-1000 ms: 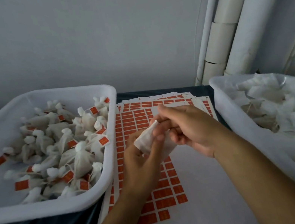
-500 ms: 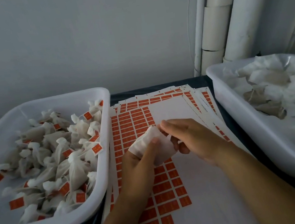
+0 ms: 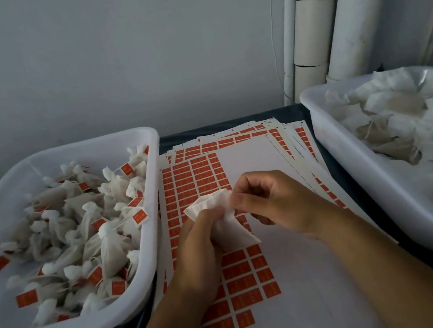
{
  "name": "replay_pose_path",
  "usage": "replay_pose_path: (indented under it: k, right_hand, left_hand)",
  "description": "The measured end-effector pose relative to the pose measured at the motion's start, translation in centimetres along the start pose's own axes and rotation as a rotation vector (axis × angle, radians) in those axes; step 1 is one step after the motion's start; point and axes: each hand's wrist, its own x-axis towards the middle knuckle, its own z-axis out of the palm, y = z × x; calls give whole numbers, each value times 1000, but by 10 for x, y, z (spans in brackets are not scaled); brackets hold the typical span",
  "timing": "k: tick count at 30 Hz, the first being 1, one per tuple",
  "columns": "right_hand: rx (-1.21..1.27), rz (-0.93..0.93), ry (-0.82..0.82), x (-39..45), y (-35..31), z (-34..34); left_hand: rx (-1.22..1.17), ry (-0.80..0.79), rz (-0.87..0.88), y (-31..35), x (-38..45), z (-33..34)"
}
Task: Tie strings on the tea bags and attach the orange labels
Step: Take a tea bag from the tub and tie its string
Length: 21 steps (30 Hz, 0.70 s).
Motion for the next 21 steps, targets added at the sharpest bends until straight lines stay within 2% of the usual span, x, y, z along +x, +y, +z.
replay_pose_path:
  k: [3,6,10,13,15,21]
  right_hand:
    - [117,20,-29,-1,0,-3]
    - [207,29,9,-1,1,-5]
    - [174,40,55,2,4,-6]
    - [106,39,-25,1,3,-4]
    - [119,28,-93,-1,1,-3]
    - [154,-9,-122,-3,0,1]
  left_hand:
    - [-147,2,-102,0,2,-1]
    - [-212,-12,-140,0,4,-2]
    - [-234,-48,-151,-3,5,-4]
    - [-193,-75,-118,-3,4,-4]
    - [-250,-100,-115,1,4,-4]
    - [-646,-382,-234,13,3,-4]
